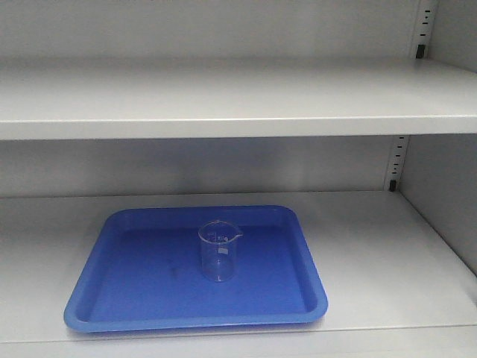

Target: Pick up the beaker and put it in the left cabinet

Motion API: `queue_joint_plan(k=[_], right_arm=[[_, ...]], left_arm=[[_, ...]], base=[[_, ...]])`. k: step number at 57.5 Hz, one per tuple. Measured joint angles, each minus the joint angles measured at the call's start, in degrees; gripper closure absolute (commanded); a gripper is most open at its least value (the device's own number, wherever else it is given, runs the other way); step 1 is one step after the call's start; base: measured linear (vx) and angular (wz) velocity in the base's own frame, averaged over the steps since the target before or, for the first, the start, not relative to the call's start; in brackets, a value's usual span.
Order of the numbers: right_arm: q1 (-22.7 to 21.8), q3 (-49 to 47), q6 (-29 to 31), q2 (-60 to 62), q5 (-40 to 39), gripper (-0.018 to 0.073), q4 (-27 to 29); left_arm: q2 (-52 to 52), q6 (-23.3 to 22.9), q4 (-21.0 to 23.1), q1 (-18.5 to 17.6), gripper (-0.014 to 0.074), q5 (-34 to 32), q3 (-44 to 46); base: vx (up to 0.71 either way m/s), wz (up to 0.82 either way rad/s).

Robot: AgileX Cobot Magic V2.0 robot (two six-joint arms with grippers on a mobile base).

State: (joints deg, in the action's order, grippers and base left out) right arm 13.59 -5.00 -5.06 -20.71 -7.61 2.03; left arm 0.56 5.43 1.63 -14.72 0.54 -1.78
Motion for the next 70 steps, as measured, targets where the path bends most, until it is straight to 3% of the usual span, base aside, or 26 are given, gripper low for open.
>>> queue_joint_plan(k=[18, 32, 70], right_arm=[[-3.1, 6.7, 0.1, 20.5, 10.5, 0.0568, -2.0], [-4.6, 6.7, 0.1, 21.3, 14.8, 0.0568, -3.8], [-4.6, 6.8, 0.1, 21.3, 14.9, 0.0568, -4.2]], left_arm=[[0.0, 0.0, 0.0, 0.0, 0.0595, 0.0, 0.0], [0.0, 0.0, 0.0, 0.0, 0.0595, 0.0, 0.0], [0.0, 0.0, 0.0, 0.0, 0.0595, 0.0, 0.0]], base=[[0.00, 0.00], [0.00, 0.00], [0.00, 0.00]])
